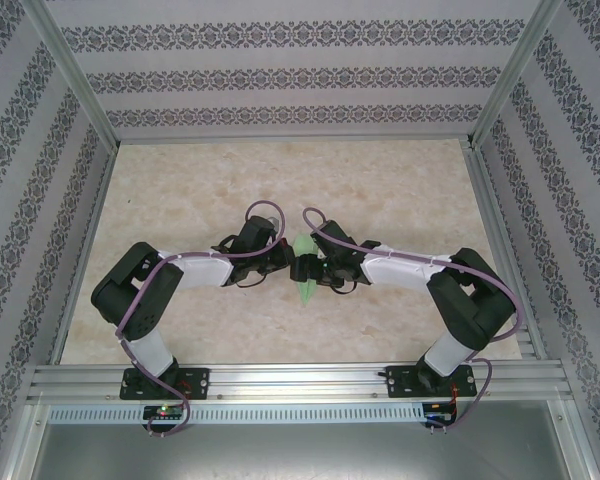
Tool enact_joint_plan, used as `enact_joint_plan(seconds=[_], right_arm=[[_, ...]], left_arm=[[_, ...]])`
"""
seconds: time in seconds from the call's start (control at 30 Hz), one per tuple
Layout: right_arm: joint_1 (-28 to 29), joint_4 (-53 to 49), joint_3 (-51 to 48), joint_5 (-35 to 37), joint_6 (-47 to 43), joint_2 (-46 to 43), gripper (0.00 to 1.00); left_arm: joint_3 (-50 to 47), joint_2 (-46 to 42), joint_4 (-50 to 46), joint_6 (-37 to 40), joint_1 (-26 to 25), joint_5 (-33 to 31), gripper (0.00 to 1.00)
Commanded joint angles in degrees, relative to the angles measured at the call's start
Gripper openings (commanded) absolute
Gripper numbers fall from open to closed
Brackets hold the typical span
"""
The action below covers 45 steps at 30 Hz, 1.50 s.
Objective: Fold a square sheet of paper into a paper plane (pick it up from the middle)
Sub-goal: Move the paper plane to the top-center of the table.
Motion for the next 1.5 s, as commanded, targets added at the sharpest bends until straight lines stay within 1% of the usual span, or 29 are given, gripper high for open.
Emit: enact_joint_plan(seconds=[0.0,0.1,0.33,0.43,0.53,0.6,0.7,0.8,0.9,0.97,1.1,1.23,1.33,1.47], right_arm=[[0.4,0.7,0.5,0.7,-0.8,-0.4,0.68],[0.4,-0.2,1.4,1.1,-0.6,0.8,0.63],[0.4,-1.3,2.8,1.7,-0.6,2.3,0.60],[0.4,-2.2,3.2,2.6,-0.3,2.7,0.51],[0.3,-2.6,3.3,2.9,0.1,2.4,0.48],[0.4,-2.8,3.3,3.3,0.2,2.1,0.47],[0.3,-3.6,3.6,4.1,0.3,2.1,0.41],[0.4,-3.9,3.9,4.4,0.5,2.5,0.32],[0.4,-4.0,4.2,4.6,0.8,3.0,0.30],[0.4,-4.3,4.4,4.8,0.8,3.4,0.29],[0.4,-6.0,5.7,5.8,0.9,4.4,0.19],[0.4,-10.9,7.7,8.2,-0.2,4.2,0.12],[0.2,-15.4,8.9,10.3,-2.4,2.6,0.11],[-0.1,-21.9,11.1,12.7,-6.6,1.4,0.11]], left_arm=[[0.0,0.4,1.9,-0.1,0.8,1.2,0.00],[0.0,0.4,2.3,-0.2,0.7,1.7,0.00],[0.0,0.4,2.5,0.0,0.8,2.4,0.00],[0.0,0.3,2.5,0.1,0.8,2.3,0.00],[-0.1,0.3,2.4,0.2,0.8,2.1,0.00],[-0.1,0.2,2.3,0.3,0.8,2.0,0.00],[0.0,0.1,2.1,0.2,0.8,2.0,0.00],[-0.2,0.1,2.0,0.2,0.8,1.9,0.01],[-0.1,0.0,2.0,0.1,0.8,1.9,0.04],[-0.1,-0.3,1.7,0.1,0.8,1.8,0.08],[0.1,-1.3,0.2,0.3,0.9,1.3,0.15],[0.3,-4.0,-4.2,1.3,1.5,-1.3,0.30],[0.5,-6.8,-8.9,2.4,2.2,-4.5,0.41],[1.1,-9.8,-16.1,4.1,2.6,-10.4,0.58]])
